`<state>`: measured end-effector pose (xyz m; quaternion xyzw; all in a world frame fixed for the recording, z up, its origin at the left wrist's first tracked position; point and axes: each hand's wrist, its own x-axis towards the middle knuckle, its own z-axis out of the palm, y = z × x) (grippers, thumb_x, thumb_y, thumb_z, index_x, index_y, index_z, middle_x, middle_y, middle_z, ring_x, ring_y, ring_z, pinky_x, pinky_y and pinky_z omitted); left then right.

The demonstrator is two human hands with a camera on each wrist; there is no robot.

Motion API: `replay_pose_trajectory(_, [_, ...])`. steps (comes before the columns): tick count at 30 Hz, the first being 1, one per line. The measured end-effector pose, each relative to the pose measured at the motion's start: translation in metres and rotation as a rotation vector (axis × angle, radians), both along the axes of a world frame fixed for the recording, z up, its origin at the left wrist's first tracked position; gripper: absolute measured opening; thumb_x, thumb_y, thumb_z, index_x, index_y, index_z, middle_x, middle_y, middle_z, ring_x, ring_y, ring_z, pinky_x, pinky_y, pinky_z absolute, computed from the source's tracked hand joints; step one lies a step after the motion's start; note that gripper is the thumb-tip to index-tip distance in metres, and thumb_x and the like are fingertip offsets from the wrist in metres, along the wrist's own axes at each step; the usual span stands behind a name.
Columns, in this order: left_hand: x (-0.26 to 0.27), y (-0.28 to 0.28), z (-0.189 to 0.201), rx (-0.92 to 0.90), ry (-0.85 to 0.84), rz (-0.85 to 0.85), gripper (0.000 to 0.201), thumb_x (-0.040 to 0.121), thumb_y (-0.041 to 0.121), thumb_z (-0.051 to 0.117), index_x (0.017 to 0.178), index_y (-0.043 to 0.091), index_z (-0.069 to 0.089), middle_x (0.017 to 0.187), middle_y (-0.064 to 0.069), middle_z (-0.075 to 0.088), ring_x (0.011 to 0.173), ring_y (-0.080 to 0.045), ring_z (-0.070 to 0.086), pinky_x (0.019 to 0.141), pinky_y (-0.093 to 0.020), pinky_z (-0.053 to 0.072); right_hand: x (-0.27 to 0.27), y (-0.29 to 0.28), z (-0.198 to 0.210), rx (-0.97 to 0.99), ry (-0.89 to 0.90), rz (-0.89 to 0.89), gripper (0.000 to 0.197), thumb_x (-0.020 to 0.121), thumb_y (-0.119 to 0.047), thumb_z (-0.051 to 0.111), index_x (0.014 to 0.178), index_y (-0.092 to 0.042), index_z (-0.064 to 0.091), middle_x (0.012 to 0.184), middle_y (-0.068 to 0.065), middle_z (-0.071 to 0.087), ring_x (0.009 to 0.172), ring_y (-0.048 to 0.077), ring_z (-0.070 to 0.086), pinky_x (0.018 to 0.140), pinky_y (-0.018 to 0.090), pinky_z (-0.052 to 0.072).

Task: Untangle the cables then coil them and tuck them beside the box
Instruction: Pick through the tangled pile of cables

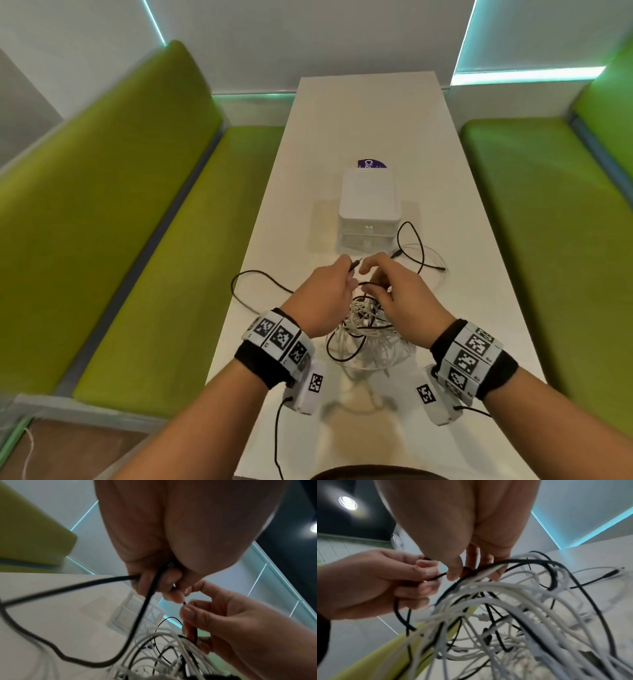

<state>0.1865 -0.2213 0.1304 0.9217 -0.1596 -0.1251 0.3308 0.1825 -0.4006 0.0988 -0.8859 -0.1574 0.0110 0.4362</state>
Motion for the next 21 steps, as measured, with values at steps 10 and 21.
replay_pose_trajectory(10, [0.003,0.025,0.010,-0.167,-0.149,0.176,0.026,0.090,0.020,0.072,0.087,0.010,0.048,0.072,0.008,0.071,0.055,-0.001,0.057,0.051,-0.019,0.045,0.012,-0.018,-0.009,-0.417,0.066,0.057,0.017,0.088,-0.045,0.071,0.101,-0.033,0.074,0.102,-0.012,0.055,0.103,0.013,0.041,0.092,0.035,0.041])
replay_pose_trajectory(21, [0.013,0.041,0.015,-0.127,-0.056,0.333,0.033,0.091,0.018,0.067,0.073,0.017,0.040,0.074,0.000,0.074,0.062,0.003,0.064,0.059,-0.024,0.042,0.015,-0.027,-0.004,-0.243,0.111,0.014,0.018,0.090,-0.034,0.073,0.082,-0.018,0.077,0.088,-0.005,0.066,0.083,0.012,0.059,0.078,0.032,0.046])
